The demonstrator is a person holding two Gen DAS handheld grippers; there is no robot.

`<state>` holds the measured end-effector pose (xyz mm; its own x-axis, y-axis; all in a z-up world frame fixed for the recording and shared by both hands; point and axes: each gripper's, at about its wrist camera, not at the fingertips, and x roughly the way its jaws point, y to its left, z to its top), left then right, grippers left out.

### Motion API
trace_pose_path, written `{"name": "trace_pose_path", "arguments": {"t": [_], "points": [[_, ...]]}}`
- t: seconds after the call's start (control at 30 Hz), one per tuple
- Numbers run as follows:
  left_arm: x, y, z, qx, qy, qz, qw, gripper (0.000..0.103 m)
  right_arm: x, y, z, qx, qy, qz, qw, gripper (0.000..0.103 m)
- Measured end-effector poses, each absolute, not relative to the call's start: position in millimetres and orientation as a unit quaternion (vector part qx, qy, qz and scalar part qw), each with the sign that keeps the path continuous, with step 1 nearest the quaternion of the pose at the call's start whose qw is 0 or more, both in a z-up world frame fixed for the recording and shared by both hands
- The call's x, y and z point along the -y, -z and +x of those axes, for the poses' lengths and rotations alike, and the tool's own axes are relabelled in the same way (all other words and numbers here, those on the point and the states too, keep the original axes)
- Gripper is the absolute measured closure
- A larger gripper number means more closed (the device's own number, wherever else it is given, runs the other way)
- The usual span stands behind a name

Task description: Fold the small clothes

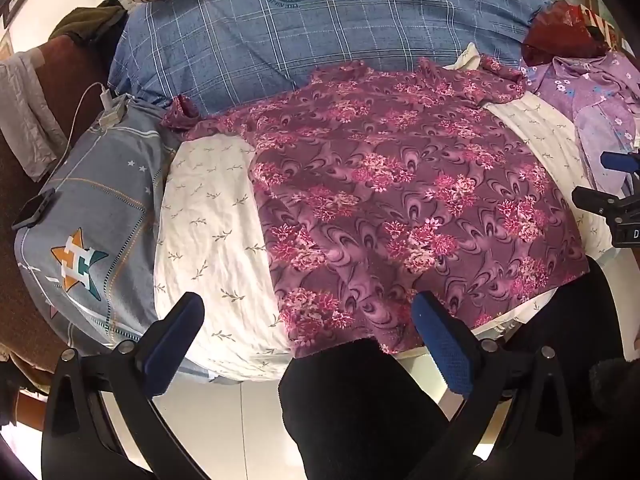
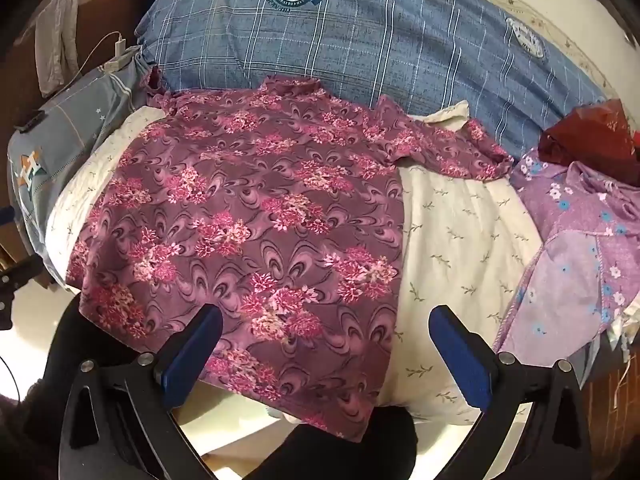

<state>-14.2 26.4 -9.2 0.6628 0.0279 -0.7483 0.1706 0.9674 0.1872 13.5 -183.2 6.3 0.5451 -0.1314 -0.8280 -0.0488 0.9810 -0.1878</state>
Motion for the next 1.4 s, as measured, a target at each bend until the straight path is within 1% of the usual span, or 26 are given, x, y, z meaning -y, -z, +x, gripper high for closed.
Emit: {"name": "trace_pose_path", "arguments": {"t": [0.27,0.47,0.73,1.23,1.4], "points": [[-26.9,-0.6,-15.8,-0.391,0.043,0.129,0.910,0.000,178.7,-7.4,12.9,-0.473,0.018,-0.112,0.874,0.000],[-34.0,-9.3,-12.8,-0.381,0.043,0.112,0.917,0.000,177.8,-9.8,11.3,-0.471,0.016,-0.115,0.874,0.000],[-37.0,-4.5,-10.0,-0.393,0.054,0.074,0.915,0.000,190.3,-14.5,5.8,-0.468,0.030,-0.111,0.876,0.000],[-27.5,3.0,-6.7,-0.404,0.050,0.075,0.910,0.000,208.8,-12.5,-2.7,-0.470,0.054,-0.090,0.876,0.000],[-28.8,1.9,-4.8,-0.393,-0.008,0.086,0.915,0.000,222.8,-10.0,-4.6,-0.474,0.068,-0.076,0.874,0.000]]}}
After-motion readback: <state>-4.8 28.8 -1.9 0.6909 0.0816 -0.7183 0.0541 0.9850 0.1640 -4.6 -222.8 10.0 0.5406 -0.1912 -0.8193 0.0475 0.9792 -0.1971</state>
